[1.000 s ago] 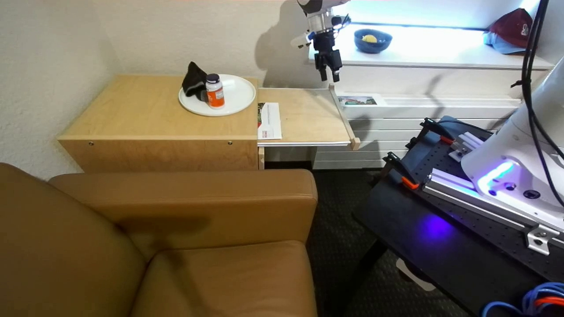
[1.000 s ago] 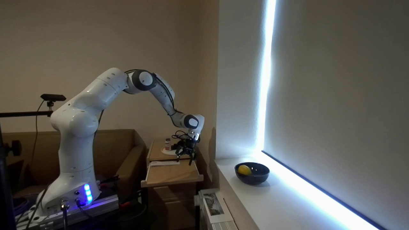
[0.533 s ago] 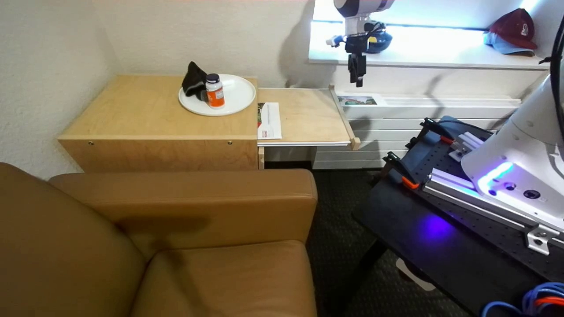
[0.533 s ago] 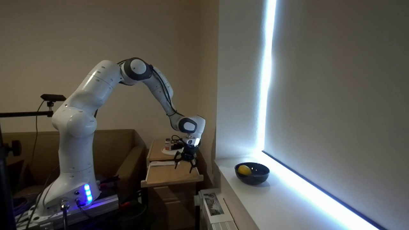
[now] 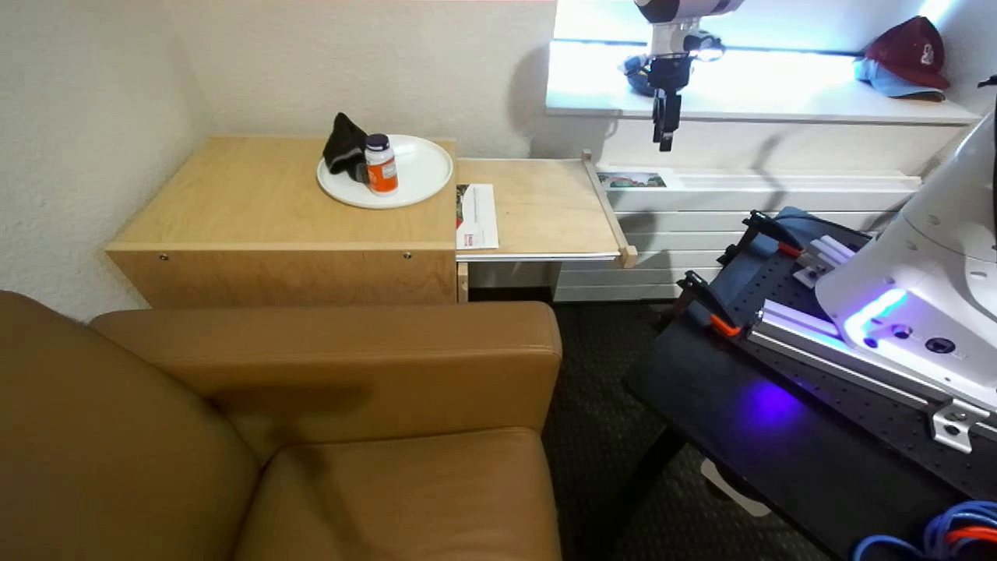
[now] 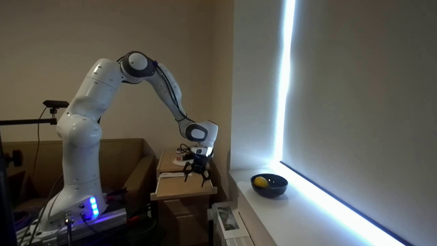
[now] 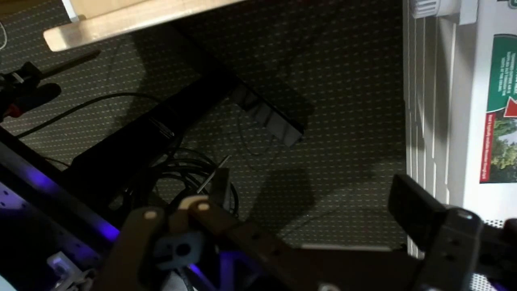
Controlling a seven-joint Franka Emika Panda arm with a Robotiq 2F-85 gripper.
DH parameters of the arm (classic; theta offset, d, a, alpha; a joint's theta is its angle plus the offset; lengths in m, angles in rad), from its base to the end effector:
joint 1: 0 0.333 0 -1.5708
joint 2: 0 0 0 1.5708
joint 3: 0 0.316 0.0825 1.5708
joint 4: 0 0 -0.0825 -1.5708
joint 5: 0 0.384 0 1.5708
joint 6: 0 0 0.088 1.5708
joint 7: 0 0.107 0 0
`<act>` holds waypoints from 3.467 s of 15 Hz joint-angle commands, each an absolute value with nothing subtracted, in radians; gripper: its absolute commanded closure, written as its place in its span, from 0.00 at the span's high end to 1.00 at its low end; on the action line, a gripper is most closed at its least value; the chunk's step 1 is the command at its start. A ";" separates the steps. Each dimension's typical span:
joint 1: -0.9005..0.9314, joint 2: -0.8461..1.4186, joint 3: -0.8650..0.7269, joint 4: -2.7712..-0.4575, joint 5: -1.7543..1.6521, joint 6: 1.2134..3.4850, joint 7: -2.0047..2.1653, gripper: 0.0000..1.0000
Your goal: Put the black sock on the white plate, put the white bar of soap on the plate, pick up the lemon from the bowl on the windowsill and put it on the plate
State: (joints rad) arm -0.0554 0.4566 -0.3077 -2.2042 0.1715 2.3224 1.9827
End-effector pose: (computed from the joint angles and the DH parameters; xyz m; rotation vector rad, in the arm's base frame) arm 0.4802 -0.1878 0.1587 0.9444 -2.7248 -0.2756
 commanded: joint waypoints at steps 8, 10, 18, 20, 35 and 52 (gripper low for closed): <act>-0.240 0.499 -0.335 -1.895 0.313 2.283 2.191 1.00; -0.285 0.501 -0.346 -1.836 0.341 2.275 2.232 1.00; -0.302 0.565 -0.334 -1.752 0.382 2.352 2.393 1.00; -0.337 0.617 -0.314 -1.650 0.442 2.336 2.478 1.00; -0.105 0.948 -0.716 -1.461 0.824 2.358 2.599 1.00; -0.062 1.049 -0.792 -1.437 1.036 2.321 2.601 1.00</act>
State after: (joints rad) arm -0.0627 1.0488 -0.7919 -1.4371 1.0364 2.3209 2.6007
